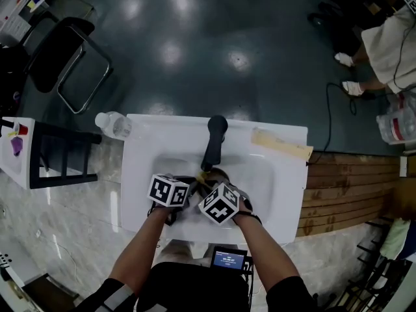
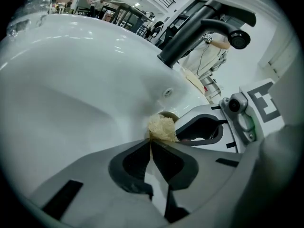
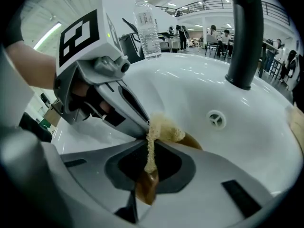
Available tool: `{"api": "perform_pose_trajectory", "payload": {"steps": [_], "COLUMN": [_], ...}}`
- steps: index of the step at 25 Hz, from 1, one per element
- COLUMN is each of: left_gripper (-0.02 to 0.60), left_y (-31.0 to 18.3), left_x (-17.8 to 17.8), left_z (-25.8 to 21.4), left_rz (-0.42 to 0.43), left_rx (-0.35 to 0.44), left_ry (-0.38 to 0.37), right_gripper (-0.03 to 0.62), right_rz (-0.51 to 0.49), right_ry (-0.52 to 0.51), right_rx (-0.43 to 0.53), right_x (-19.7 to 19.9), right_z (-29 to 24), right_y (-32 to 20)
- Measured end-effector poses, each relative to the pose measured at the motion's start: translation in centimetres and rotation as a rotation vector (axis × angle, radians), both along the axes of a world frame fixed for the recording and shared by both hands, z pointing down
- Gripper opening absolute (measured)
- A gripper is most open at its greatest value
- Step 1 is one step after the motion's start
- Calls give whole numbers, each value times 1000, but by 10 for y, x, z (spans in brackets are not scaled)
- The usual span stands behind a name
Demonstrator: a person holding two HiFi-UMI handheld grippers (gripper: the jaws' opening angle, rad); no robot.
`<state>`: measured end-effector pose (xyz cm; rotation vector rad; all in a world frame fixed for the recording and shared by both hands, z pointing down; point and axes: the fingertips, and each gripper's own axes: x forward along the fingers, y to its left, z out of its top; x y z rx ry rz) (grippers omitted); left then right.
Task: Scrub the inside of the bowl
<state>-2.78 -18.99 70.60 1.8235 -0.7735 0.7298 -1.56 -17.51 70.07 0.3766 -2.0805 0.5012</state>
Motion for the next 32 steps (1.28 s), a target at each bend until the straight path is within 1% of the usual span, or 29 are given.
{"api": "perform_pose_trajectory", "payload": {"steps": [5, 8, 10, 14, 18, 22, 26, 32], "left_gripper": [14, 8, 8, 8, 8, 8, 8, 8], "left_y": [-4, -6, -7, -12, -13, -10, -9, -9], "left_x": [-2, -2, -4, -4, -4, -4, -3, -3], "left_z": [0, 0, 0, -3, -5, -6, -7, -10], "left_rz": [-29, -49, -55, -50, -18, 8, 44, 89], "left_rx": [5, 5, 9, 18, 30, 38, 42, 49], "left_ry": [-9, -13, -17, -12, -47, -81, -109, -144], "right_gripper": [40, 40, 40, 40, 38, 38, 38, 39], "right_rz": [-2, -26, -62, -175, -256, -298, -291, -247], "right_ry": [-59, -80, -84, -72, -28, 33, 75, 125], "right_rx": [-85, -114, -127, -140, -134, -109, -69, 9], "right_x": [-2, -1, 0, 3, 8, 21, 34, 47], "right_z": [-3, -6, -7, -6, -3, -3, -6, -11], "right_y": [1, 6, 12, 30, 41, 46, 40, 20]}}
